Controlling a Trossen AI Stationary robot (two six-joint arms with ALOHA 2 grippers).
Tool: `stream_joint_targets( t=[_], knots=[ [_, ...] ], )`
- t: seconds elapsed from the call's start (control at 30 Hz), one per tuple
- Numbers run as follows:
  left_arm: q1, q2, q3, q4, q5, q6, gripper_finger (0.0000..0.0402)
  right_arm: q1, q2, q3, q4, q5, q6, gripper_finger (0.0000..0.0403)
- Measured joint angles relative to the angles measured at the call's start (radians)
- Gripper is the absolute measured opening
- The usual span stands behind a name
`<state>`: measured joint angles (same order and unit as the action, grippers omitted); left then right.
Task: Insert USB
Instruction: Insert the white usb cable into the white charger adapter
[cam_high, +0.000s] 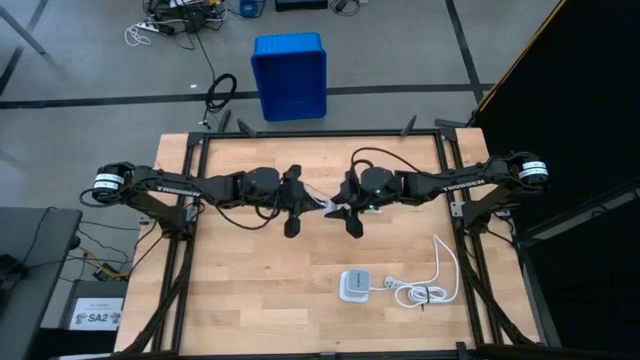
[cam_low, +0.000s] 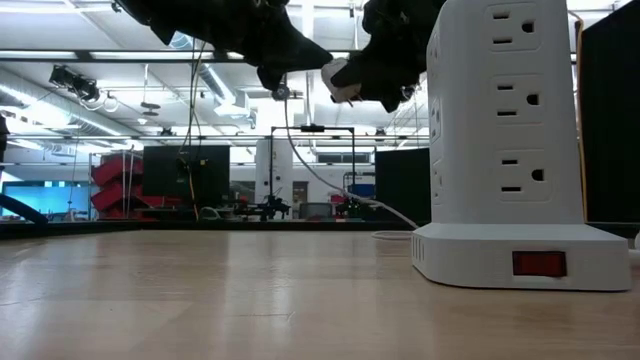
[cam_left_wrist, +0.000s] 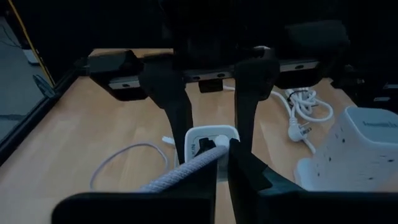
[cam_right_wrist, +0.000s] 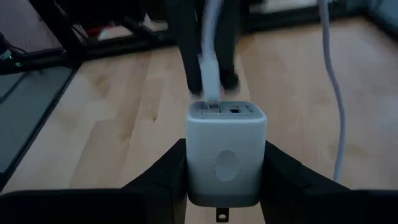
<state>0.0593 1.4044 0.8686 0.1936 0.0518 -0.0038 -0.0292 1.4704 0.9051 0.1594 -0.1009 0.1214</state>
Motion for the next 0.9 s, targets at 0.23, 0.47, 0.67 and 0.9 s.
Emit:
stream_joint_targets(
  t=[0.23, 0.47, 0.67, 0.9],
  knots=[
    [0.0, 0.0, 0.0, -0.003, 0.012, -0.007, 0.0, 0.002, 0.001, 0.0, 0.013, 0.017, -0.029, 0.0111],
    [0.0, 0.001, 0.0, -0.004, 0.019, -0.008, 0.0, 0.009, 0.001, 0.0, 0.013, 0.027, -0.038, 0.0111],
    [0.0, 0.019, 0.002, -0.013, 0.06, -0.011, 0.0, 0.011, 0.001, 0.0, -0.002, 0.014, -0.039, 0.0111],
    [-0.001, 0.051, 0.0, 0.009, 0.05, -0.029, 0.0017, 0.011, 0.002, 0.0, -0.056, 0.021, -0.037, 0.0111]
  ],
)
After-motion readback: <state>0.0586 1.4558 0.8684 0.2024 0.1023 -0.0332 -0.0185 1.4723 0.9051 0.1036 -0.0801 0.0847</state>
